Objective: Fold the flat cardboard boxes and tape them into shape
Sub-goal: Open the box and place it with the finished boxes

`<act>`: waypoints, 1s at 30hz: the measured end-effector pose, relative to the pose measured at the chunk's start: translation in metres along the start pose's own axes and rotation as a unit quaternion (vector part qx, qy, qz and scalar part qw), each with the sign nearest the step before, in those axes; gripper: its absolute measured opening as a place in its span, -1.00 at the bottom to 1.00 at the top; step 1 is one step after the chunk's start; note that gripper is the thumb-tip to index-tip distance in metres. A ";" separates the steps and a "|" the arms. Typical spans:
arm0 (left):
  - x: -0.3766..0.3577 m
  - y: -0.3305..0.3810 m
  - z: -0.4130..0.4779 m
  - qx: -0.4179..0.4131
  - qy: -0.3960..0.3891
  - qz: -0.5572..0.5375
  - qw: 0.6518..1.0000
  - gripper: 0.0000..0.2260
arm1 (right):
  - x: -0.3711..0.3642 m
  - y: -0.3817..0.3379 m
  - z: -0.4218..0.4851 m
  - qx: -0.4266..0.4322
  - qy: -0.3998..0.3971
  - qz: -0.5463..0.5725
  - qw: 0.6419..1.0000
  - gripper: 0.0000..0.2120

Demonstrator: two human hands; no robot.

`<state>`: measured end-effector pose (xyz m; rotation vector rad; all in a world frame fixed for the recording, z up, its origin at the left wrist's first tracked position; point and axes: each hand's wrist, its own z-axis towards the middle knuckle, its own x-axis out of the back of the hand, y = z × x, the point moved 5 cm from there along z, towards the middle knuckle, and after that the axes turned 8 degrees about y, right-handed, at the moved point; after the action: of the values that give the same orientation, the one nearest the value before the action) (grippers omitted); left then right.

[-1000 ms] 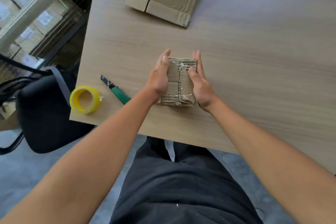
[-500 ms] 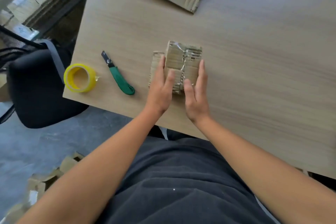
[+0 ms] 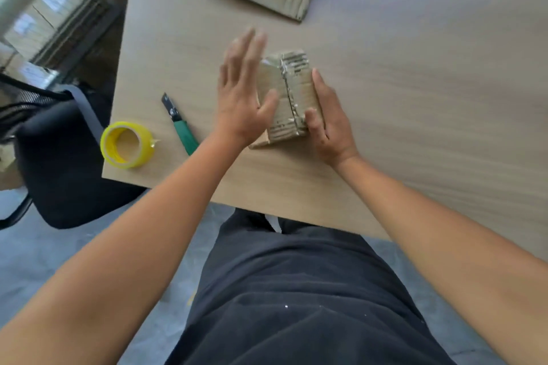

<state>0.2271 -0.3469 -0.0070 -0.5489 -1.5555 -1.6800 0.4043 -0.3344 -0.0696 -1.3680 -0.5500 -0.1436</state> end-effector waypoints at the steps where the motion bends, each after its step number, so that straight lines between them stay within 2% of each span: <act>1: -0.001 0.005 0.013 -0.048 -0.024 0.030 0.998 -0.40 | 0.007 0.001 0.002 -0.012 -0.005 -0.007 1.000 -0.39; 2: -0.005 0.007 0.024 -0.055 -0.064 0.043 0.996 -0.46 | 0.013 0.002 0.002 -0.034 0.009 -0.011 0.999 -0.40; 4: -0.016 0.004 0.033 -0.010 -0.121 0.046 0.992 -0.48 | 0.023 0.001 -0.011 -0.129 0.075 -0.001 0.989 -0.43; 6: -0.025 0.002 0.027 0.044 -0.106 0.052 0.992 -0.45 | 0.022 -0.006 -0.034 -0.240 0.119 0.026 0.963 -0.40; 8: -0.032 0.003 0.014 0.087 -0.089 0.059 0.990 -0.44 | 0.012 -0.014 -0.052 -0.347 0.150 0.082 0.922 -0.42; 10: -0.039 0.004 0.003 0.121 -0.093 0.067 0.986 -0.43 | 0.002 -0.018 -0.053 -0.413 0.187 0.142 0.880 -0.46; 12: -0.041 0.002 -0.004 0.151 -0.099 0.064 0.981 -0.44 | -0.002 -0.015 -0.049 -0.444 0.200 0.147 0.861 -0.42; 17: -0.041 0.001 0.001 0.168 -0.166 -0.042 0.971 -0.37 | 0.003 -0.013 -0.051 -0.435 0.166 0.098 0.879 -0.37; 19: -0.039 0.000 0.003 0.205 -0.191 -0.086 0.956 -0.35 | 0.006 -0.017 -0.044 -0.457 0.176 0.155 0.858 -0.38; 22: -0.028 -0.001 0.006 0.259 -0.206 -0.190 0.924 -0.44 | 0.009 -0.033 -0.034 -0.472 0.175 0.330 0.799 -0.35; 24: -0.011 0.001 0.012 0.280 -0.185 -0.253 0.907 -0.44 | 0.025 -0.051 -0.030 -0.430 0.197 0.344 0.811 -0.49; 27: 0.020 0.006 0.022 0.314 -0.165 -0.321 0.878 -0.32 | 0.047 -0.089 -0.029 -0.359 0.253 0.334 0.834 -0.73; 29: 0.035 0.011 0.025 0.319 -0.174 -0.346 0.865 -0.36 | 0.057 -0.117 -0.030 -0.323 0.297 0.336 0.833 -0.73; 30: 0.041 0.014 0.025 0.312 -0.174 -0.354 0.864 -0.46 | 0.060 -0.131 -0.030 -0.308 0.321 0.338 0.829 -0.72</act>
<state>0.2077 -0.3319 0.0370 0.1064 -2.6522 -1.4473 0.4119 -0.3784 0.0707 -1.9346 0.6220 -0.1969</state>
